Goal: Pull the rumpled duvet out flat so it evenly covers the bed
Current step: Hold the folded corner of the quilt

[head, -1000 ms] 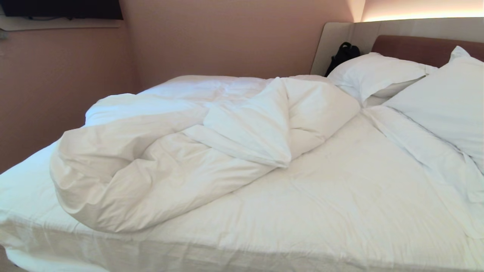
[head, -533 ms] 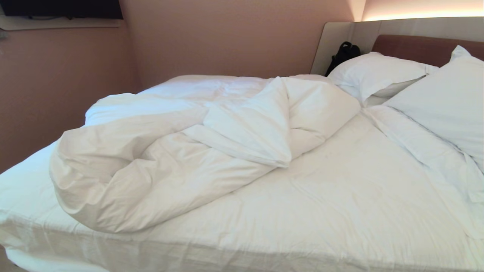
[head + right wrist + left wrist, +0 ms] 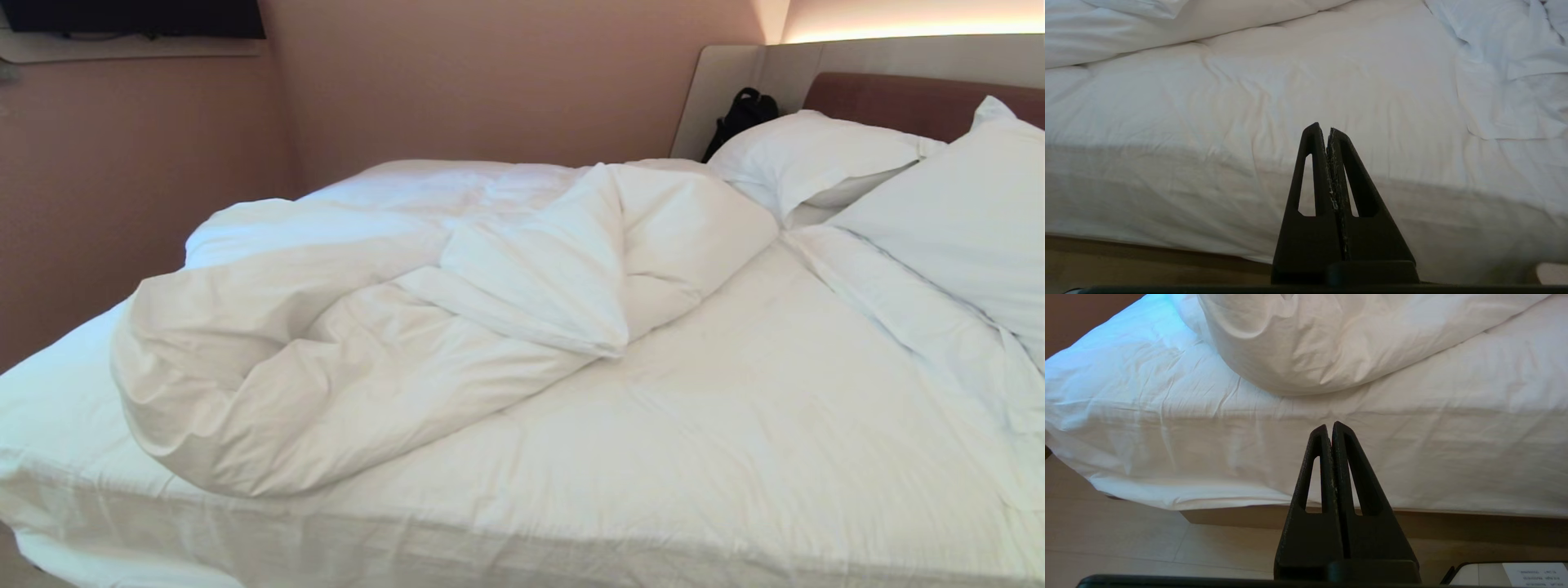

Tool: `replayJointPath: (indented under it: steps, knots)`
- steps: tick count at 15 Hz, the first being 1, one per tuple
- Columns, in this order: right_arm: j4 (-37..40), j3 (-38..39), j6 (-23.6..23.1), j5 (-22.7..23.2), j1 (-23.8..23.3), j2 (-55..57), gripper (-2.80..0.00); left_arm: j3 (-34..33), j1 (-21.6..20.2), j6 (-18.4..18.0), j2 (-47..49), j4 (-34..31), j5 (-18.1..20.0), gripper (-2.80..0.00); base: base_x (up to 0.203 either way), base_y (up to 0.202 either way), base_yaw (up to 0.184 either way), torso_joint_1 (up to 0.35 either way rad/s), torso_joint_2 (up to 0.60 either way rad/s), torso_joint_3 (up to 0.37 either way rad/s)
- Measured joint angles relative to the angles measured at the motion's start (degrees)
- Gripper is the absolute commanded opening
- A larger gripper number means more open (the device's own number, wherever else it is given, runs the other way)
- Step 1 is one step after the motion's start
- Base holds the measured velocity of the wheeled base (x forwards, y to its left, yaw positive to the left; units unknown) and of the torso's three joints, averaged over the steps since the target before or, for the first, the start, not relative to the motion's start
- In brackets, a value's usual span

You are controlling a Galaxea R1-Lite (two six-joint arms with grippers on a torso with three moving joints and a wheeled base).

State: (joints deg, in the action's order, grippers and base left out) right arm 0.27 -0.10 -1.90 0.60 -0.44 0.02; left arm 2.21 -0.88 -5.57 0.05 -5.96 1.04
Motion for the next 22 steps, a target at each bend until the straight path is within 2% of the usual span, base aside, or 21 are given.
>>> replayJointPath:
  steps: [2,22]
  knots:
    - [-0.05,0.00,0.00,-0.02,0.00,0.00,-2.80,0.10,0.00,-0.01,0.00,0.12,0.06,-2.80,-0.133,0.000,0.002,-0.004,0.00,0.005]
    - [-0.06,0.00,0.01,0.00,0.00,0.00,-2.80,0.10,0.02,1.42,0.00,0.10,-0.14,-2.80,0.000,0.000,0.000,0.000,0.00,0.000]
